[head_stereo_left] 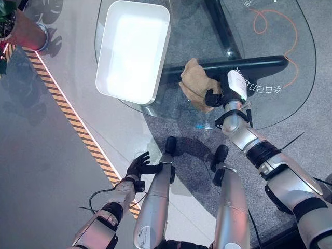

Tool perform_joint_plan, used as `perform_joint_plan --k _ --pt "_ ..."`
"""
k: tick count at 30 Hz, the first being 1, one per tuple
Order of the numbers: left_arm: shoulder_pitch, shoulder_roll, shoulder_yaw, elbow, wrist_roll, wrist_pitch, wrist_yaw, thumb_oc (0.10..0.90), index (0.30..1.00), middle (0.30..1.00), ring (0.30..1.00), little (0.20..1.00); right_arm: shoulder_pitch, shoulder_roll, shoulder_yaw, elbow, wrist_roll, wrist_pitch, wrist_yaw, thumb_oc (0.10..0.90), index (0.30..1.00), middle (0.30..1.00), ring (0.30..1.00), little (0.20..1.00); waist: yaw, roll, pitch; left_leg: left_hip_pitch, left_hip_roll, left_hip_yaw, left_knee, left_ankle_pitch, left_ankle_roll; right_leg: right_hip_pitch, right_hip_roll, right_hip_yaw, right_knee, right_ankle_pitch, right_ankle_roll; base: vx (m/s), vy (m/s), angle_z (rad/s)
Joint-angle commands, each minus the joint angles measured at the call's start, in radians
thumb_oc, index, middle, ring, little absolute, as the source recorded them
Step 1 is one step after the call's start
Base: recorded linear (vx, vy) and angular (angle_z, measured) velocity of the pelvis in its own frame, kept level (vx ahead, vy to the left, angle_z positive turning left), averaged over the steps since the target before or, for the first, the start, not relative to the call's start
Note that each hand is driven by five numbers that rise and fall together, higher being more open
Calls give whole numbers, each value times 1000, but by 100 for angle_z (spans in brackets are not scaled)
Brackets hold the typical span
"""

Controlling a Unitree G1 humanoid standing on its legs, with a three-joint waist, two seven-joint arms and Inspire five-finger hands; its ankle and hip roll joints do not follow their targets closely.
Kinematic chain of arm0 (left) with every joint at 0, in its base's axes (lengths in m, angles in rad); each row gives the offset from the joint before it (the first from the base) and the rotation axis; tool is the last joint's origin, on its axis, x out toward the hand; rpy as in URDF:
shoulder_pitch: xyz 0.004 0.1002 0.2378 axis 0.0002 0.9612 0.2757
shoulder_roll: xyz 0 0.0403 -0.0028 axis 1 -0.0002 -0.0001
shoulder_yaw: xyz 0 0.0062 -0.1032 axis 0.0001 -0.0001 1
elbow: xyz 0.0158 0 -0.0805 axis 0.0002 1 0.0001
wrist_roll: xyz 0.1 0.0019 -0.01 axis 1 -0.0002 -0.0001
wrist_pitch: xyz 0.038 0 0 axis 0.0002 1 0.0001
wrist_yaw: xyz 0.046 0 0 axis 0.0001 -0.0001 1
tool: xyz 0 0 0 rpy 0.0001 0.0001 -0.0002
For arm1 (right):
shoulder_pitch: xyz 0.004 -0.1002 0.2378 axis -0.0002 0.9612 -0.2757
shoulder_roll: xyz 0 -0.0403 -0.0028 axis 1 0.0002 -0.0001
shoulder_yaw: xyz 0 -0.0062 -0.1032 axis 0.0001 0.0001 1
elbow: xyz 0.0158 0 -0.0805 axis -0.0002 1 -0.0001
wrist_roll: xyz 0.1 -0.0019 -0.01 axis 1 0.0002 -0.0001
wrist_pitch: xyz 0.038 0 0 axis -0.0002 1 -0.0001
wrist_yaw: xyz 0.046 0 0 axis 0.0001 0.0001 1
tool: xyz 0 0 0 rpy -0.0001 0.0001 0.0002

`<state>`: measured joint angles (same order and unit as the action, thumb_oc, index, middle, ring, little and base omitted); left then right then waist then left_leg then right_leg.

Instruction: Wipe the table with a cloth and put it in the basket.

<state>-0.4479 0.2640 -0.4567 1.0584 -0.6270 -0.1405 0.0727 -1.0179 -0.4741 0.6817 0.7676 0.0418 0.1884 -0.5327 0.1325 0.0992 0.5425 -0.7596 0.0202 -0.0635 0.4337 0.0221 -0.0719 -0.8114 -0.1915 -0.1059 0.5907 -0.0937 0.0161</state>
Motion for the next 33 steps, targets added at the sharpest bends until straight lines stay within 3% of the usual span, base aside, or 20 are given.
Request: perform_joint_plan --k 1,20,33 --pt "58 16 -19 23 -12 -9 7 800 900 900 900 900 -154 -75 -60 -23 10 -70 -157 100 300 300 300 200 -12 61 -22 -1 -9 47 -2 11 84 16 -8 7 -10 58 18 0 0 0" --pt "76 49 -11 15 -40 -14 -4 800 900 900 900 900 -158 -211 -181 138 159 -68 -382 100 300 300 300 200 -23 46 -22 -11 5 47 8 -10 89 11 1 7 -11 52 22 0 0 0" --pt "68 77 -8 16 -50 -5 -17 800 900 900 900 900 -143 -262 -229 217 221 -129 -373 100 300 300 300 200 -34 35 -22 -15 8 44 10 -17 91 11 7 6 -26 55 26 -2 -4 -1"
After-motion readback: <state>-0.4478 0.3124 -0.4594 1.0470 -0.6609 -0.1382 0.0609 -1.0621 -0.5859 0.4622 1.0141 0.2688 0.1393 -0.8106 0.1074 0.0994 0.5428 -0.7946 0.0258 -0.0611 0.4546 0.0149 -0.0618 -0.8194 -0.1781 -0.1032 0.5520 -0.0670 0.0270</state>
